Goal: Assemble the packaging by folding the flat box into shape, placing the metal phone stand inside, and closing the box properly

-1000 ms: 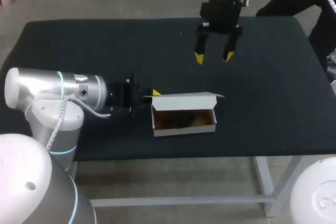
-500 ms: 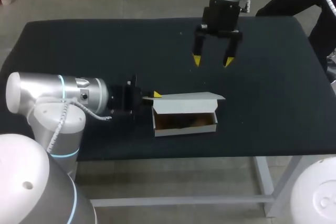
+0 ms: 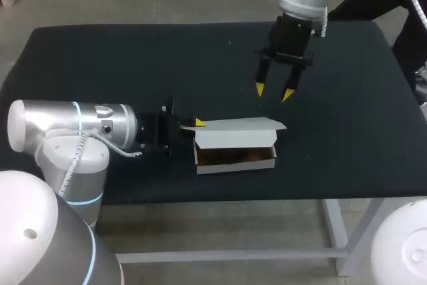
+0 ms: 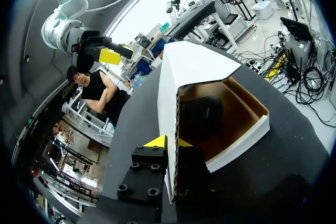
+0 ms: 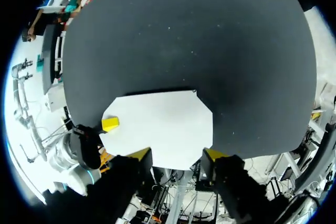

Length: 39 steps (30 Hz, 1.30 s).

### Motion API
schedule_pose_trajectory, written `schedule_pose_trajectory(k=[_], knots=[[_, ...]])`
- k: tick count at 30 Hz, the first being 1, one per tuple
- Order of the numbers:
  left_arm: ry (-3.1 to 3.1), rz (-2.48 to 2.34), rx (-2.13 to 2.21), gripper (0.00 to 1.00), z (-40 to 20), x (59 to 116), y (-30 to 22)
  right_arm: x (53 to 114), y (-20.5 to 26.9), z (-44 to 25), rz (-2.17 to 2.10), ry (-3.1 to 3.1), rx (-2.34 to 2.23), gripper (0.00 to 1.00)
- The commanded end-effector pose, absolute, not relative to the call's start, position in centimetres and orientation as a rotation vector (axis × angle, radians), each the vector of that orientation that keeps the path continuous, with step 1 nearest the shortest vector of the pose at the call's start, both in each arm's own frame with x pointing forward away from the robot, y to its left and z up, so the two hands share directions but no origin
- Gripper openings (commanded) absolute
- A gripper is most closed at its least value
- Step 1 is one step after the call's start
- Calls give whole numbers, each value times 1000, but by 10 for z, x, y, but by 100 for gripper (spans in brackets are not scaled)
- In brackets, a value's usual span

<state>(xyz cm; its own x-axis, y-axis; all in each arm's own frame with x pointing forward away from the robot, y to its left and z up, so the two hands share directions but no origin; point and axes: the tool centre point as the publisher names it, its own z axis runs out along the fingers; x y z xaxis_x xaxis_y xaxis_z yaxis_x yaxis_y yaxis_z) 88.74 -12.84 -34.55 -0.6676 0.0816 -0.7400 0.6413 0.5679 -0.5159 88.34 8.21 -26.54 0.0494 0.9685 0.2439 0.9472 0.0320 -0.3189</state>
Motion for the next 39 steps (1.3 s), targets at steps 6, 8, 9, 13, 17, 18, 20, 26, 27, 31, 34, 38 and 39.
schedule_pose_trajectory(k=[6,8,9,13,17,18,20,26,27,31,34,38,39], knots=[[2069,-1067,585,0,-360,883,-127,874,83,-286,67,-1906,-1937,51],[2065,-1062,586,0,-360,883,-127,872,83,-290,69,-1905,-1937,50],[2063,-1059,586,0,-361,883,-127,871,83,-292,72,-1904,-1936,50],[2056,-1051,588,0,-362,883,-128,867,82,-299,77,-1898,-1940,49],[2041,-1049,587,0,-363,882,-129,864,83,-306,81,-1896,-1933,47],[2037,-1052,587,0,-363,883,-129,863,83,-307,83,-1896,-1934,47],[2029,-1050,584,0,-364,882,-129,862,84,-310,86,-1895,-1933,47],[1999,-1055,593,0,-364,879,-128,857,82,-318,94,-1882,-1931,46],[1995,-1054,598,0,-364,879,-128,856,82,-319,95,-1879,-1932,46],[1981,-1049,602,0,-364,878,-129,851,81,-323,95,-1874,-1933,45],[1973,-1045,605,0,-364,877,-130,848,81,-325,94,-1871,-1938,45],[1965,-1044,604,0,-364,877,-130,844,81,-327,91,-1871,-1952,45],[1964,-1044,604,0,-364,877,-130,843,81,-327,90,-1872,-1953,45]])
